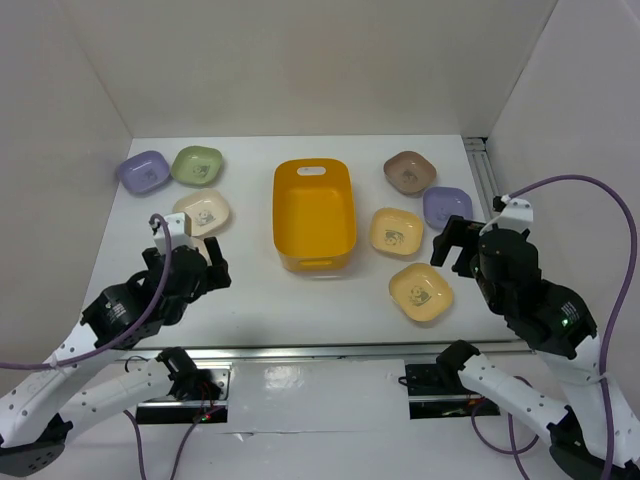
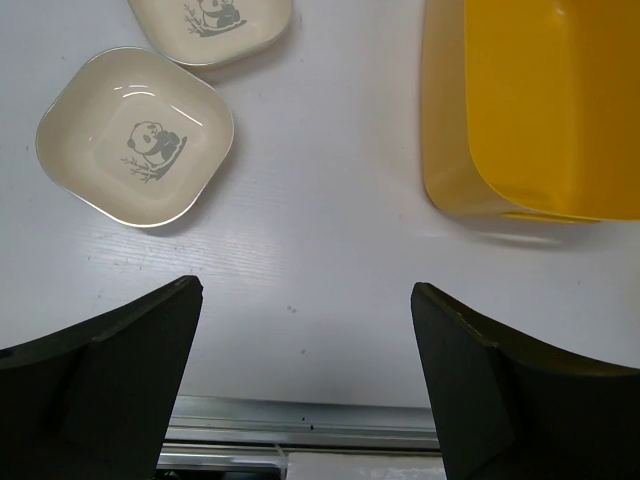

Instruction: Place the plates into the plastic bin on the countertop

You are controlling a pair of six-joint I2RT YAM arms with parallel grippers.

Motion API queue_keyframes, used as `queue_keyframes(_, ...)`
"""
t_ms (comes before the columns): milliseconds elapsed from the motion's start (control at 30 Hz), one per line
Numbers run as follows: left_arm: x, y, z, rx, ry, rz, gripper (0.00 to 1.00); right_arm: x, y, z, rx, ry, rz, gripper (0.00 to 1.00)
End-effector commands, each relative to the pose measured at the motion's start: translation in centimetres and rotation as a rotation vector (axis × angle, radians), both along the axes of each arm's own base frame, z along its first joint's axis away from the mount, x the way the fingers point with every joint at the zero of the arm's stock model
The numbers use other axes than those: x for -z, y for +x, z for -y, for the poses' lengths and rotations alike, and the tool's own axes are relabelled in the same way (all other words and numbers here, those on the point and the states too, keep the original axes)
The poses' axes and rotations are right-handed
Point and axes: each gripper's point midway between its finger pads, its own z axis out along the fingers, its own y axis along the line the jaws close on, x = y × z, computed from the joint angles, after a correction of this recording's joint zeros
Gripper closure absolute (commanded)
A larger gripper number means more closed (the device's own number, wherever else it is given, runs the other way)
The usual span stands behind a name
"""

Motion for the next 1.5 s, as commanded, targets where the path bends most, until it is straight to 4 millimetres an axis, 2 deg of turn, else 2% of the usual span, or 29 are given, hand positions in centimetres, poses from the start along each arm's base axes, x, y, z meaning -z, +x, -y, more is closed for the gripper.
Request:
queue_keyframes(0,-0.6,0.2,0.0,0.006,-0.013,0.028,0.01,0.1,0.3,0.0,0.013,-0.009,-0.005,0.00)
queue_keyframes(167,-0.7,0.1,-0.1,0.006,-0.019,0.035,0.01,-0.2,1.0,-1.1,-0.014,0.020,0.012,0.00)
queue_keyframes(300,-0.6,0.0,0.2,0.025,-0.020,0.027,0.01,1.2,3.3,-2.9,0.013,0.077,0.006,0.00)
queue_keyframes(367,-0.9,0.0,0.2,0.030,-0.024,0.040,0.01,3.6,4.9,-4.1,0.030,0.080,-0.036,0.00)
queue_keyframes(433,-0.7,0.0,0.6,0.051,-0.027,0.033,0.01,4.8,6.7,-5.0,0.069,0.106,-0.023,0.00)
queue_keyframes(533,-0.7,0.2,1.3,0.088,-0.028,0.029,0.01,7.7,9.9,-5.3,0.097,0.023,-0.011,0.00)
queue_keyframes(567,0.0,0.1,1.5,0.106,-0.004,0.011,0.01,9.5,11.0,-5.5,0.082,-0.052,-0.043,0.00)
queue_keyframes(633,0.0,0.2,2.0,0.121,-0.015,0.005,0.01,10.6,13.1,-4.2,0.145,-0.075,-0.045,0.00)
queue_keyframes(667,0.0,0.2,2.0,0.126,-0.008,0.005,0.01,13.1,14.2,-3.2,0.159,-0.095,-0.109,0.00)
queue_keyframes(700,0.0,0.2,2.0,0.126,-0.007,0.005,0.01,14.4,14.7,-2.5,0.171,-0.089,-0.141,0.00)
queue_keyframes(733,0.0,0.2,2.0,0.126,-0.007,0.005,0.01,14.8,15.7,-2.2,0.170,-0.057,-0.142,0.00)
queue_keyframes(767,0.1,0.2,2.1,0.133,-0.012,0.001,0.01,16.5,15.9,-2.6,0.118,-0.021,-0.186,0.00)
queue_keyframes(800,-0.1,0.3,2.2,0.134,-0.018,0.008,0.01,17.8,16.4,-1.4,0.138,0.003,-0.208,0.02)
queue_keyframes(900,-0.4,-0.1,1.9,0.134,-0.036,0.029,0.01,19.3,17.7,-0.5,0.115,0.050,-0.202,0.04)
queue_keyframes(1067,-0.8,0.0,2.1,0.150,-0.042,0.047,0.01,21.6,18.6,-0.6,0.071,0.067,-0.239,0.08)
queue_keyframes(1200,-0.8,0.0,2.1,0.150,-0.042,0.047,0.01,23.7,19.0,0.7,0.094,0.067,-0.272,0.11)
queue_keyframes(1233,-0.8,0.0,2.1,0.150,-0.042,0.047,0.01,24.8,18.9,0.9,0.102,0.079,-0.295,0.15)
queue_keyframes(1333,-0.8,0.0,2.1,0.150,-0.042,0.047,0.01,26.0,18.7,1.5,0.136,0.087,-0.325,0.17)
queue_keyframes(1367,-0.8,0.0,2.1,0.150,-0.042,0.047,0.01,25.5,19.1,1.4,0.135,0.089,-0.313,0.17)
queue_keyframes(1467,-0.8,0.0,2.1,0.150,-0.042,0.047,0.01,27.0,18.9,1.6,0.152,0.083,-0.362,0.21)
